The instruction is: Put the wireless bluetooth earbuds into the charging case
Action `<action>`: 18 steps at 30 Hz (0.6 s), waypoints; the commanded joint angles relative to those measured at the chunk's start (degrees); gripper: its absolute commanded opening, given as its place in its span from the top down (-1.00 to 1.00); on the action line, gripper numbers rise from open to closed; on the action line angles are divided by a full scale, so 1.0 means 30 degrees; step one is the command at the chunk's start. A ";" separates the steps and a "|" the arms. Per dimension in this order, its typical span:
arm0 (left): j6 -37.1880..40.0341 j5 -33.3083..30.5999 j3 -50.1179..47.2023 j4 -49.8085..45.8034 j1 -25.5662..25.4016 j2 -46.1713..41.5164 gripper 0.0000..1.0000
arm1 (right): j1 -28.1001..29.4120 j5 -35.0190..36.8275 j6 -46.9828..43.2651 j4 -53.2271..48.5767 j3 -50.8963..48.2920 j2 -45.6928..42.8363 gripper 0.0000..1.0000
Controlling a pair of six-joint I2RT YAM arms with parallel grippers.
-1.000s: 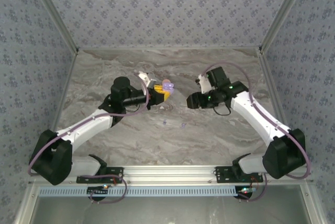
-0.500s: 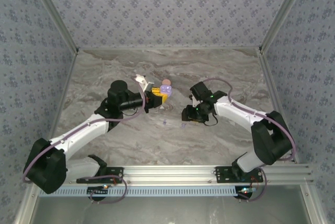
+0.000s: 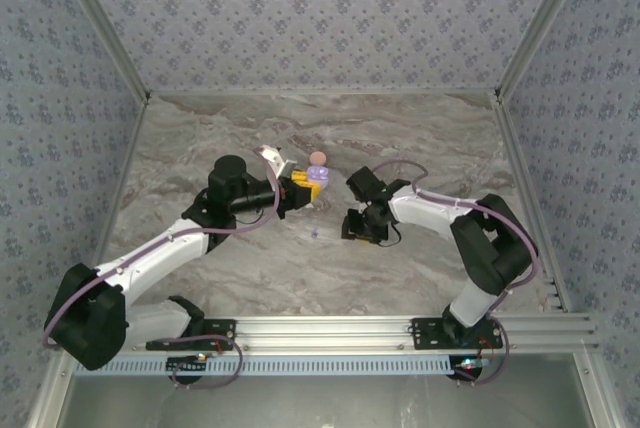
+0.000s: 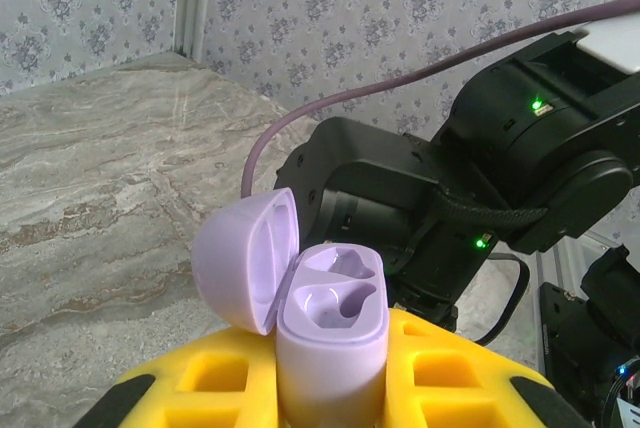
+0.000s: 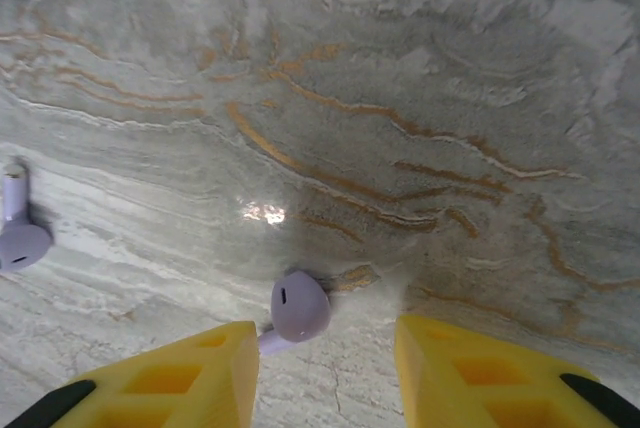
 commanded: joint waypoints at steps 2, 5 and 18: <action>0.0387 0.0003 -0.0219 0.0163 -0.0097 -0.0509 0.58 | 0.0330 0.0387 0.0502 0.0009 0.0509 0.0736 0.18; 0.0409 -0.0005 -0.0251 0.0138 -0.0094 -0.0506 0.58 | 0.0509 0.0472 0.0459 -0.0121 0.0834 0.1159 0.22; 0.0541 -0.0283 -0.0367 -0.0291 -0.0094 -0.0945 0.58 | 0.0695 0.2639 -0.1600 -0.2411 0.2848 0.2673 0.56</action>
